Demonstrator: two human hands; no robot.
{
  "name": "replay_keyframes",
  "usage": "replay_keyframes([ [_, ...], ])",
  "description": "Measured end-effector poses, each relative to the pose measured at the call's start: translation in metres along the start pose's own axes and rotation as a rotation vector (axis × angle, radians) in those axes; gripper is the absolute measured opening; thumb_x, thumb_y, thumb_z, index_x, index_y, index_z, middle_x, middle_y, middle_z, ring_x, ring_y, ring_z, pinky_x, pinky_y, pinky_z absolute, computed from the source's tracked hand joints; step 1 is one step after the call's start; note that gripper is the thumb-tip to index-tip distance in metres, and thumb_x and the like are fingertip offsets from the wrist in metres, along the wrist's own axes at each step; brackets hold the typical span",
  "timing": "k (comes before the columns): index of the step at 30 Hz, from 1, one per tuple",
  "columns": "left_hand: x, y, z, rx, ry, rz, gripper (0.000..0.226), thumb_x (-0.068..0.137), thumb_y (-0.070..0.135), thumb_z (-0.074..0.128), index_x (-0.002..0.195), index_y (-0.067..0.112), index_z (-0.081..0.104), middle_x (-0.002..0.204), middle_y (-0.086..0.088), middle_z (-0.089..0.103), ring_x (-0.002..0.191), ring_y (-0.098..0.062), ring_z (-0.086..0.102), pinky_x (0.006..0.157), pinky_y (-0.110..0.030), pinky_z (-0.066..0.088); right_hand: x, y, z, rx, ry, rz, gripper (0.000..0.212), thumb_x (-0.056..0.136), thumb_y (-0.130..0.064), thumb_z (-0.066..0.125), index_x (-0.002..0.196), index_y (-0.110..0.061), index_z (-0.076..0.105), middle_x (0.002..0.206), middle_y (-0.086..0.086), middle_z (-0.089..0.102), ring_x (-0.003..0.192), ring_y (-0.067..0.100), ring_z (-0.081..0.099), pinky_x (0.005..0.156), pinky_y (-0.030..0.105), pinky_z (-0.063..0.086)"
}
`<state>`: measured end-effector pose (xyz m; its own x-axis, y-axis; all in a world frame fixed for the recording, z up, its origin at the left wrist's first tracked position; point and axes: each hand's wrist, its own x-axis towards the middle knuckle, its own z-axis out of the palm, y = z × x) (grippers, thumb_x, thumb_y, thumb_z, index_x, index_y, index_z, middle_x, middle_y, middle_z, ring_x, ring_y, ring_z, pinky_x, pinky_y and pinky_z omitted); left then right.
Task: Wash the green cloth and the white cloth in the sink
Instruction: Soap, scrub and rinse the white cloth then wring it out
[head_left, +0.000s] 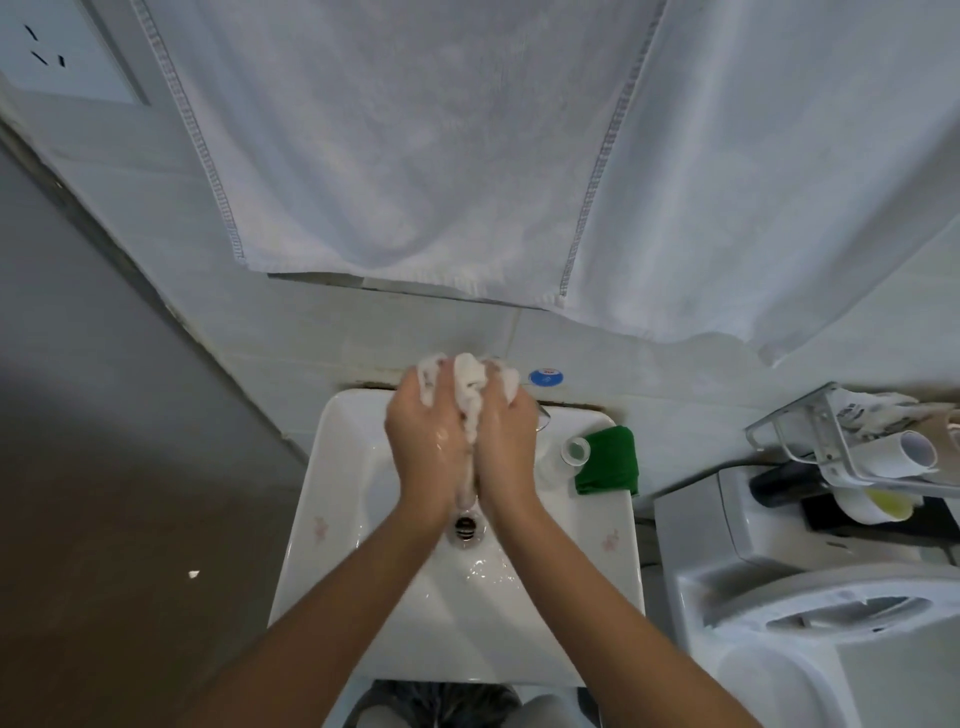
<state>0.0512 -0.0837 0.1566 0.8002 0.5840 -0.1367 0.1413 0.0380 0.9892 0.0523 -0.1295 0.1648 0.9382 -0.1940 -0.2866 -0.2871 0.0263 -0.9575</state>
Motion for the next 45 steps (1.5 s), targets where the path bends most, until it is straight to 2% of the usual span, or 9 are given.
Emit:
replay_keyframes([
  [5,0.003,-0.002,-0.006,-0.033,0.003,-0.013,0.025,0.093,0.028,0.057,0.069,0.022,0.054,0.062,0.012,0.059,0.06,-0.004,0.056,0.058,-0.015,0.044,0.001,0.009,-0.009,-0.06,-0.137,-0.015,0.028,0.095,-0.021,0.052,0.069,-0.027,0.06,0.063,-0.008,0.061,0.063,0.009,0.059,0.064,0.028,0.05],
  [8,-0.041,-0.005,-0.002,-0.006,-0.083,0.031,0.018,0.093,0.034,0.054,0.077,0.027,0.058,0.073,0.01,0.063,0.066,0.005,0.06,0.06,-0.007,0.044,0.029,0.003,-0.01,0.111,0.087,0.098,0.032,0.087,-0.031,0.058,0.056,-0.024,0.05,0.054,-0.004,0.046,0.056,0.017,0.045,0.06,0.036,0.038],
  [13,0.019,-0.006,-0.006,-0.021,0.041,-0.076,0.027,0.093,0.022,0.056,0.067,0.019,0.05,0.058,0.008,0.054,0.06,-0.012,0.052,0.057,-0.017,0.043,-0.029,0.021,-0.006,0.01,-0.073,0.039,0.028,0.099,-0.031,0.049,0.089,-0.009,0.064,0.075,0.008,0.064,0.072,0.01,0.062,0.07,0.028,0.052],
  [20,-0.034,-0.017,0.002,0.003,-0.031,-0.088,0.025,0.096,0.031,0.051,0.075,0.019,0.056,0.073,0.004,0.063,0.066,-0.004,0.06,0.061,-0.012,0.047,0.022,0.017,-0.012,0.052,0.056,0.042,0.022,0.096,-0.022,0.054,0.075,-0.017,0.056,0.066,-0.003,0.056,0.06,0.005,0.055,0.062,0.026,0.047],
  [28,-0.013,-0.019,-0.012,-0.063,-0.131,-0.165,0.024,0.097,0.022,0.052,0.076,0.012,0.058,0.066,0.005,0.062,0.062,-0.002,0.059,0.062,-0.019,0.047,-0.002,0.027,-0.018,-0.038,-0.083,-0.013,0.023,0.097,-0.006,0.051,0.076,-0.011,0.061,0.067,0.004,0.061,0.062,-0.003,0.058,0.06,0.012,0.045],
  [32,-0.03,-0.005,-0.011,-0.08,-0.207,-0.18,0.022,0.095,0.027,0.053,0.076,0.024,0.063,0.066,0.012,0.067,0.063,0.003,0.063,0.056,-0.006,0.047,0.019,0.017,-0.021,0.367,-0.15,0.22,0.016,0.091,-0.022,0.058,0.076,-0.016,0.059,0.069,0.001,0.057,0.067,0.014,0.056,0.065,0.026,0.047],
  [35,-0.014,0.003,-0.018,-0.086,-0.281,-0.163,0.02,0.095,0.03,0.053,0.079,0.026,0.066,0.069,0.011,0.07,0.069,0.0,0.067,0.058,-0.008,0.048,0.017,0.018,-0.029,0.152,-0.292,0.379,0.024,0.094,-0.041,0.052,0.094,-0.022,0.067,0.093,0.002,0.07,0.091,0.018,0.064,0.086,0.034,0.05],
  [38,0.001,0.0,-0.022,-0.008,-0.274,-0.039,0.016,0.093,0.032,0.055,0.086,0.024,0.066,0.082,0.006,0.07,0.081,-0.008,0.066,0.067,-0.013,0.049,0.013,0.016,-0.033,0.107,-0.291,0.301,0.03,0.098,-0.043,0.044,0.105,-0.025,0.067,0.109,0.002,0.071,0.104,0.016,0.065,0.089,0.031,0.05],
  [45,-0.005,-0.021,-0.01,0.187,-0.073,0.136,0.027,0.092,0.047,0.047,0.106,0.027,0.058,0.098,0.011,0.063,0.092,-0.008,0.063,0.077,-0.016,0.048,0.007,0.031,-0.015,0.086,-0.002,0.005,0.016,0.093,-0.027,0.062,0.09,-0.011,0.067,0.08,0.0,0.07,0.079,0.013,0.067,0.075,0.033,0.055],
])
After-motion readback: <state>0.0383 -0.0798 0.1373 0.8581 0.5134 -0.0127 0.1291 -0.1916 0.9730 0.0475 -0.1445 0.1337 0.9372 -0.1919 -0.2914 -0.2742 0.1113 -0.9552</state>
